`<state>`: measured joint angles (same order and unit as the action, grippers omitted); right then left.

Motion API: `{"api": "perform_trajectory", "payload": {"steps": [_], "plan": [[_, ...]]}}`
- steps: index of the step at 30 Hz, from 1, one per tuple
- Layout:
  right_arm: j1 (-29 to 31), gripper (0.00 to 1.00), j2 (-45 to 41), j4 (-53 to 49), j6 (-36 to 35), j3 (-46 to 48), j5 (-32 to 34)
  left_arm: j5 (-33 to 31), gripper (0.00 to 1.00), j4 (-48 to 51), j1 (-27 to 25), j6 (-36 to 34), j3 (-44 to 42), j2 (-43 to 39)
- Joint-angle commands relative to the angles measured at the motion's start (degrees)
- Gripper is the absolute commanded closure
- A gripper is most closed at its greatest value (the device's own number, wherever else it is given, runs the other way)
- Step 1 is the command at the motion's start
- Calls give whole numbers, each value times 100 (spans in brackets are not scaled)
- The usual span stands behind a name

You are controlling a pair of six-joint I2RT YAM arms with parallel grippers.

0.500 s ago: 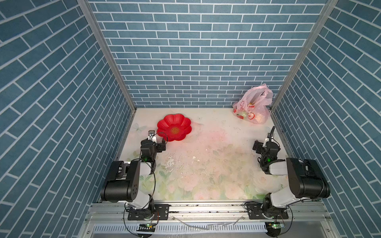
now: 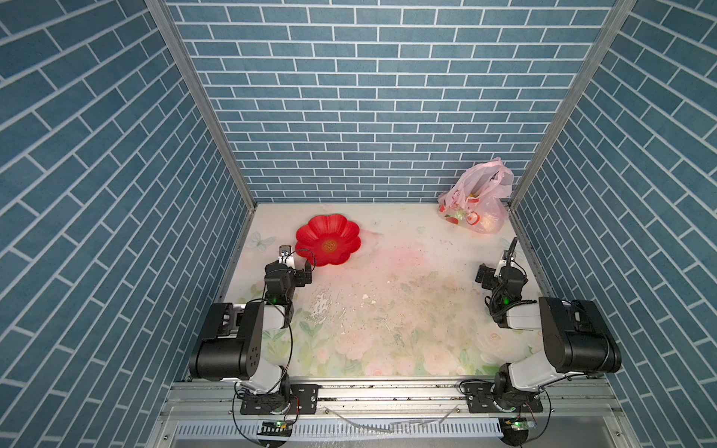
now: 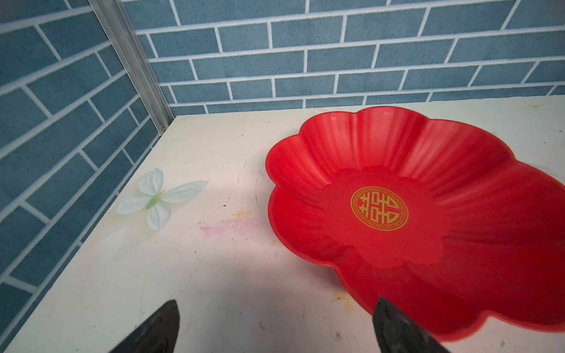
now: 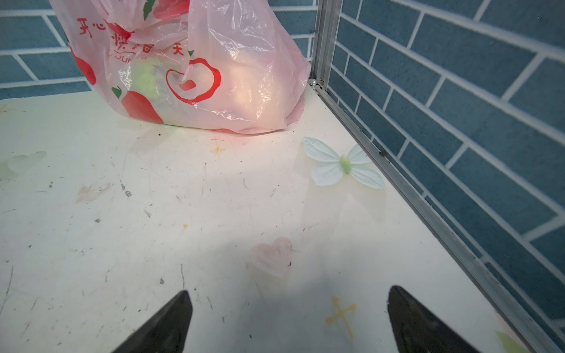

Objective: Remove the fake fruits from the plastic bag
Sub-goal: 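Raise both arms from rest and move them toward the red plate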

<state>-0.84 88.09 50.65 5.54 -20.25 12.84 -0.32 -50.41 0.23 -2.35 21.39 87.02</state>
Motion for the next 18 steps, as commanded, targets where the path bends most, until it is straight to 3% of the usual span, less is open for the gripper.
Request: {"api": "perform_trajectory", "payload": {"steps": [1,18], "plan": [[14,1,21,167,-53,-87,72,22,1,50,-23,-53,32,34],[20,1,9,172,-36,-77,51,5,1,88,-23,-32,24,-62]]}}
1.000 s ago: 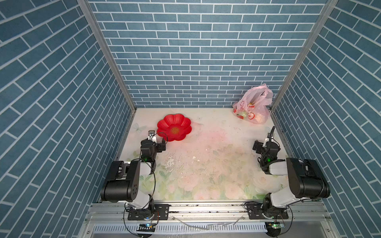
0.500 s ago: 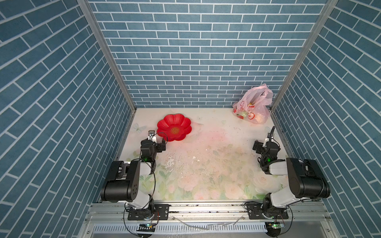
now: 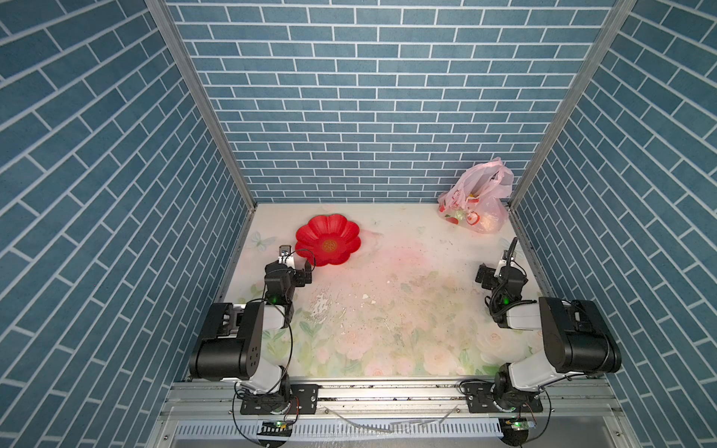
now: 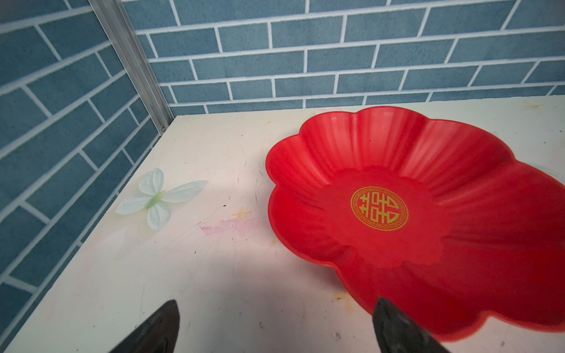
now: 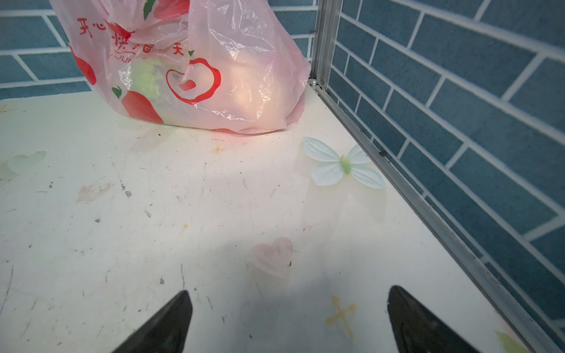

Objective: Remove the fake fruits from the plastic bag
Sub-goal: 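Raise both arms from rest and move them toward the red plate, then push the red flower plate with the right gripper toward the robot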

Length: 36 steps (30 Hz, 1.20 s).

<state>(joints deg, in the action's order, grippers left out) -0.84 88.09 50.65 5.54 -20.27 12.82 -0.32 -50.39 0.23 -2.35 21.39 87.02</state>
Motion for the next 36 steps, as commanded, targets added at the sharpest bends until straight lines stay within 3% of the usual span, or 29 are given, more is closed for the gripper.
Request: {"api": "perform_trajectory", "payload": {"steps": [1,7,9,11,12,15,18,21,24,36], "plan": [[14,1,6,188,-35,-63,52,1,1,226,-23,-30,49,-203],[7,1,-663,-88,-56,75,29,-844,1,3076,-23,504,983,-2095],[10,1,-1367,-1059,-20,-134,78,-1681,1,3924,-8,1474,1357,-2565],[3,1,-2058,-2257,757,-487,559,-2197,1,4781,103,2498,1737,-2831],[-33,1,-2340,-3167,1205,-798,724,-1904,1,5065,216,2471,2000,-2917],[-113,1,-2543,-5222,1377,-1837,152,-1426,1,6027,276,2360,2850,-2957],[-94,1,-2399,-6104,1778,-2375,-403,-838,1,6764,272,2216,3622,-2805],[71,1,-2245,-6227,2262,-2565,-964,-254,1,7441,267,2106,4304,-2486],[695,1,-1866,-6266,2397,-2917,-994,72,1,7867,267,2018,4672,-2168],[3104,22,1142,-5754,3458,-5307,-1434,1077,1,7942,259,2144,4638,-1676]]}}
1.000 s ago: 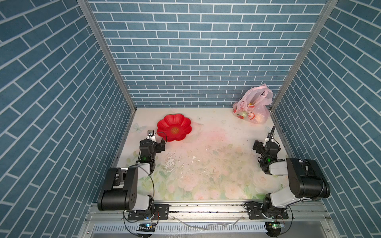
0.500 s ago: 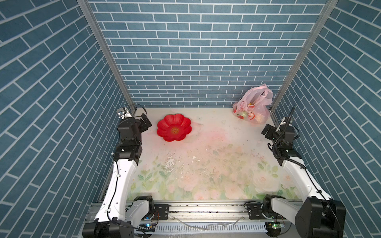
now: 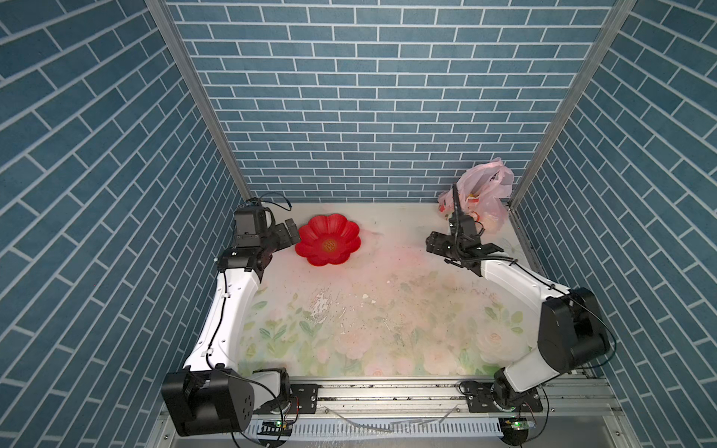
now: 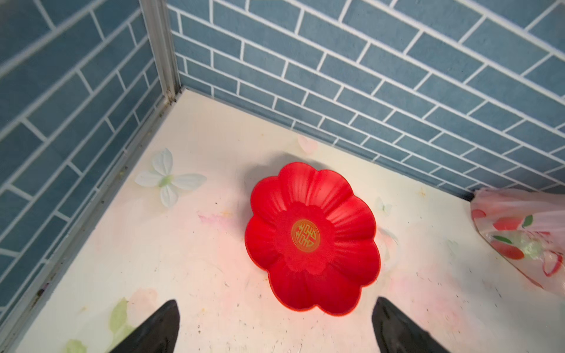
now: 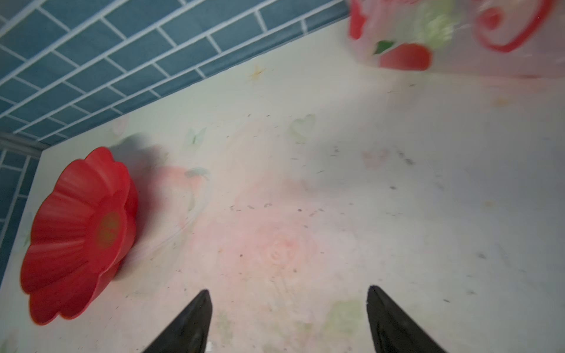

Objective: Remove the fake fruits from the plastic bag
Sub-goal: 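Push the red flower plate with the right gripper toward the robot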

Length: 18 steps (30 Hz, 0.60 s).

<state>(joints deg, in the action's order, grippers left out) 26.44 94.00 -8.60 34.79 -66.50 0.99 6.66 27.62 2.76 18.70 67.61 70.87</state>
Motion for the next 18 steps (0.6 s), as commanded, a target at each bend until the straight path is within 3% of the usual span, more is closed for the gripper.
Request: {"api": "perform_trajectory", "payload": {"steps": [1,8,18], "plan": [[510,23,790,220,614,-904,-345,442,1,34,9,72,-98,-124],[1149,25,2260,284,1030,-2365,-748,425,1,-100,-14,78,-416,-500],[1415,27,3382,227,1259,-3352,-1071,464,1,-163,-13,132,-493,-678]]}}
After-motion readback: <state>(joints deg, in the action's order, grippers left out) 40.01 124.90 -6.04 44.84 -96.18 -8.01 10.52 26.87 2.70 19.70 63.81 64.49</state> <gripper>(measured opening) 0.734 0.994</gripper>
